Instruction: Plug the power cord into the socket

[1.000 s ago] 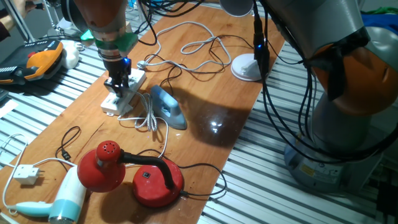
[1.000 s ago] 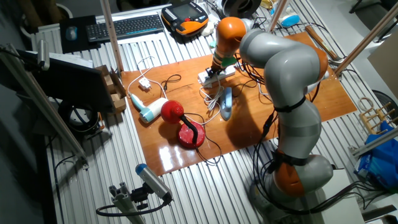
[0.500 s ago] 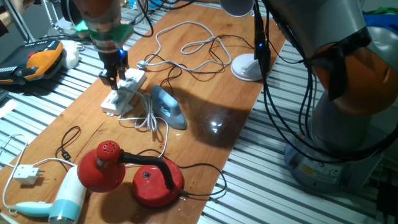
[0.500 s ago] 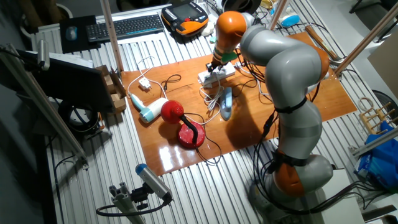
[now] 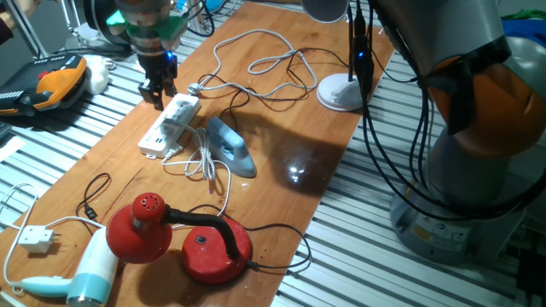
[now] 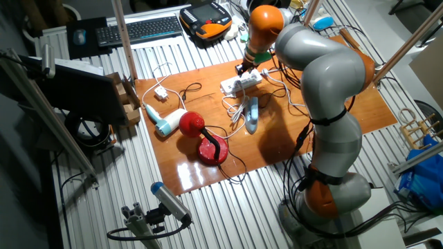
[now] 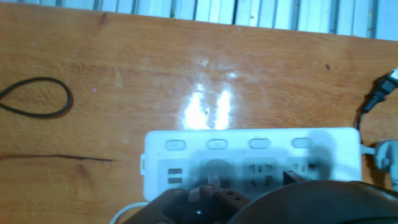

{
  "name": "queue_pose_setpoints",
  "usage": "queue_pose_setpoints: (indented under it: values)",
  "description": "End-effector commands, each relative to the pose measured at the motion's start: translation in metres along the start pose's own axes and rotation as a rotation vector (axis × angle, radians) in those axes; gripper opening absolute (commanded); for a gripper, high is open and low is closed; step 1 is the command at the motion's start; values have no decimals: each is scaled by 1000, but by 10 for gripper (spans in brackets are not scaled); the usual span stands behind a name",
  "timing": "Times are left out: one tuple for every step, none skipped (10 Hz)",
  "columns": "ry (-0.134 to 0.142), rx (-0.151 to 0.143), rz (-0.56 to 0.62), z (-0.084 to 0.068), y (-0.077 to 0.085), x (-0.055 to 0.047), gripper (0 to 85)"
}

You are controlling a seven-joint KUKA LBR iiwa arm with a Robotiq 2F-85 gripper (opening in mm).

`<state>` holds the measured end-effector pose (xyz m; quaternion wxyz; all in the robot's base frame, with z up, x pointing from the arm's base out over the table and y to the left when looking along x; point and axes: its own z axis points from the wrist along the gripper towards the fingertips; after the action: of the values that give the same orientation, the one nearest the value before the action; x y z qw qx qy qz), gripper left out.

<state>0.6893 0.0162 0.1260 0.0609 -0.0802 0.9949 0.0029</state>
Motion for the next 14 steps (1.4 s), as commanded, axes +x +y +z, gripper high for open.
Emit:
queue_pose_setpoints:
  values:
    - [7, -3, -9, -2, -3, 0, 510]
    - [15, 0, -28, -4, -6, 0, 170]
    - [30, -15, -42, -6, -10, -1, 0]
    - [29, -27, -44, -9, -15, -1, 0]
    - [29, -29, -42, -13, -19, -1, 0]
    - [30, -13, -42, -15, -20, -2, 0]
    - [24, 20, -52, -17, -20, -2, 0]
    - [20, 43, -62, -20, -23, -1, 0]
    - [13, 61, -76, -22, -25, 0, 0]
    - [10, 62, -78, -24, -27, 1, 0]
    - [7, 56, -79, -26, -27, 4, 0]
    - [12, 23, -66, -29, -27, 6, 0]
    - [30, -23, -50, -31, -25, 8, 0]
    - [33, -37, -44, -34, -23, 10, 0]
